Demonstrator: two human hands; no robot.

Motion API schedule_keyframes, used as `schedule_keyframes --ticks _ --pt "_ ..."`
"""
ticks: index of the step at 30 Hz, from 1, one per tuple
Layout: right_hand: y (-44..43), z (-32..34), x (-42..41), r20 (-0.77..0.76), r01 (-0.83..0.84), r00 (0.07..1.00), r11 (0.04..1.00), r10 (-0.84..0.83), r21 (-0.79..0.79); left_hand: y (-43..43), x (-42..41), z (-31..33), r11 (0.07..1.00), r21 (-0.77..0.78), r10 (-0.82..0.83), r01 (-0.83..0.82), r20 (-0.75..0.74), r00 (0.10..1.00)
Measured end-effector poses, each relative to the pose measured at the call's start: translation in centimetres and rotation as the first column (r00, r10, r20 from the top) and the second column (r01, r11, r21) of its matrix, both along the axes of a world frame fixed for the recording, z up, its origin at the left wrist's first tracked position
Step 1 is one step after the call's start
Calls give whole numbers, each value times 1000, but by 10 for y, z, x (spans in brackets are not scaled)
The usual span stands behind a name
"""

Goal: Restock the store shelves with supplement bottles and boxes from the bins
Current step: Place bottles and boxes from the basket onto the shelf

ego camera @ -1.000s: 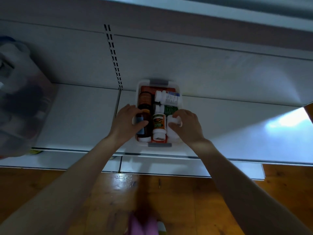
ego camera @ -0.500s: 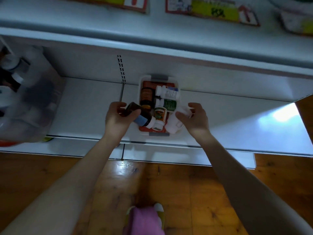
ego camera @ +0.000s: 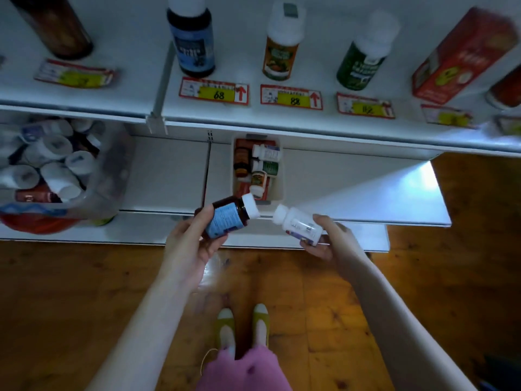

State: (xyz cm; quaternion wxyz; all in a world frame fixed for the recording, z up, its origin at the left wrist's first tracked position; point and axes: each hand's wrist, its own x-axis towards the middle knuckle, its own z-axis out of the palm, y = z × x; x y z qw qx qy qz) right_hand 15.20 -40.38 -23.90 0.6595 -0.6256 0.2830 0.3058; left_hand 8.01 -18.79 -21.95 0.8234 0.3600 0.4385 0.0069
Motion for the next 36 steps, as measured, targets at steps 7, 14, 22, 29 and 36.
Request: schedule_keyframes --ticks 7,14,22,29,36 --pt "-5 79 -53 -78 134 991 909 -112 396 0 -34 79 996 -81 -36 48 144 989" --pt "-4 134 -53 154 -44 988 888 -30 459 -11 -46 123 997 -53 -38 54 266 963" --pt "-4 163 -33 316 -217 945 883 83 417 -35 -51 154 998 -61 52 -32 347 937" --pt "-1 178 -15 548 -432 767 900 335 55 -65 -54 168 986 -64 166 -154 348 922" --pt "0 176 -5 626 -490 625 859 466 -149 -82 -65 163 956 -68 290 -285 358 887"
